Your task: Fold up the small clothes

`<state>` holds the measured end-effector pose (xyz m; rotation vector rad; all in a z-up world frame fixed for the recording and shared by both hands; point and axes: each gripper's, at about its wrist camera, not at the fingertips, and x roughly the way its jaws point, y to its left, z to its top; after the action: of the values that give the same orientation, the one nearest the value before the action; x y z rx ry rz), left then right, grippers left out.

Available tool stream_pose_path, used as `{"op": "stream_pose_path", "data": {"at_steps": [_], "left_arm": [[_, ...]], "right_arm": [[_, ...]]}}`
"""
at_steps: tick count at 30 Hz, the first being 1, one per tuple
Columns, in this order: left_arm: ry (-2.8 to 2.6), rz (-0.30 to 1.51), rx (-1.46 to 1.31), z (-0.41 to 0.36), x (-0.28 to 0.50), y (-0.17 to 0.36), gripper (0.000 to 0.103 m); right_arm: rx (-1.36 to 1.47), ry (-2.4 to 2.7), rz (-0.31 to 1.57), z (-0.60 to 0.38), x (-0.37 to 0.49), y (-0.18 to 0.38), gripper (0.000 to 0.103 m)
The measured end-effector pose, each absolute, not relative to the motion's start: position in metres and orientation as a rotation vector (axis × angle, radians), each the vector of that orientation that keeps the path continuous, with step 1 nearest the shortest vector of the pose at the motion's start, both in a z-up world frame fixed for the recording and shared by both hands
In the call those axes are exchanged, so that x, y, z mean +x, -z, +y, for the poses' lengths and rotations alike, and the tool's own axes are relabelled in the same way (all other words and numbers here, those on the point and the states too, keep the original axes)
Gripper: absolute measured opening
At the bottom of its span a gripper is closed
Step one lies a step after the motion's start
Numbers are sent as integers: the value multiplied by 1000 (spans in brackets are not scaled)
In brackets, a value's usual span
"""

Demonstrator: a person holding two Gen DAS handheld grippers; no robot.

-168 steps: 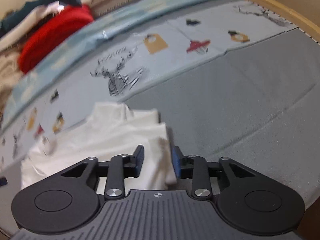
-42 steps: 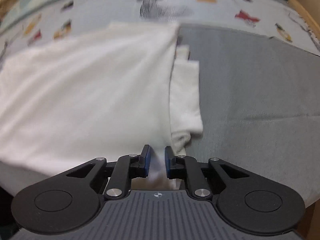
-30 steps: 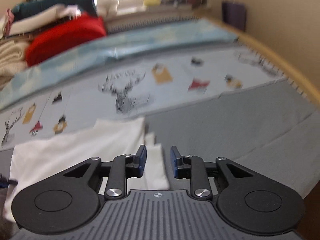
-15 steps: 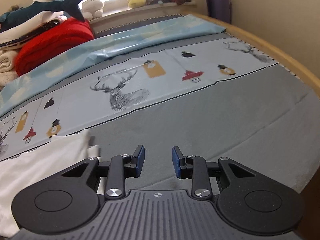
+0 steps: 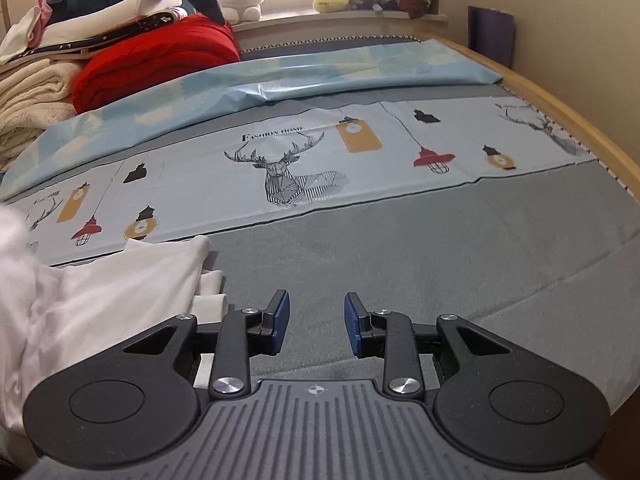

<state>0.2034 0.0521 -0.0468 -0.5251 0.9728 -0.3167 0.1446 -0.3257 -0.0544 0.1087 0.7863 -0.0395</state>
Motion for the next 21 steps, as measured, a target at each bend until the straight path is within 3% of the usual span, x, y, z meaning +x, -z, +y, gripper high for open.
{"op": "stream_pose_path", "data": {"at_steps": [4, 9, 16, 21], "left_arm": [[374, 968, -558, -11, 212, 48, 7], [496, 923, -543, -45, 210, 37, 20], [392, 1043, -489, 18, 204, 50, 20], [370, 1167, -331, 50, 185, 74, 20]], "right_arm": [[111, 37, 793, -325, 144, 55, 31], [123, 17, 797, -322, 145, 56, 31], [234, -72, 848, -316, 155, 62, 32], [351, -218, 1031, -288, 170, 85, 45]]}}
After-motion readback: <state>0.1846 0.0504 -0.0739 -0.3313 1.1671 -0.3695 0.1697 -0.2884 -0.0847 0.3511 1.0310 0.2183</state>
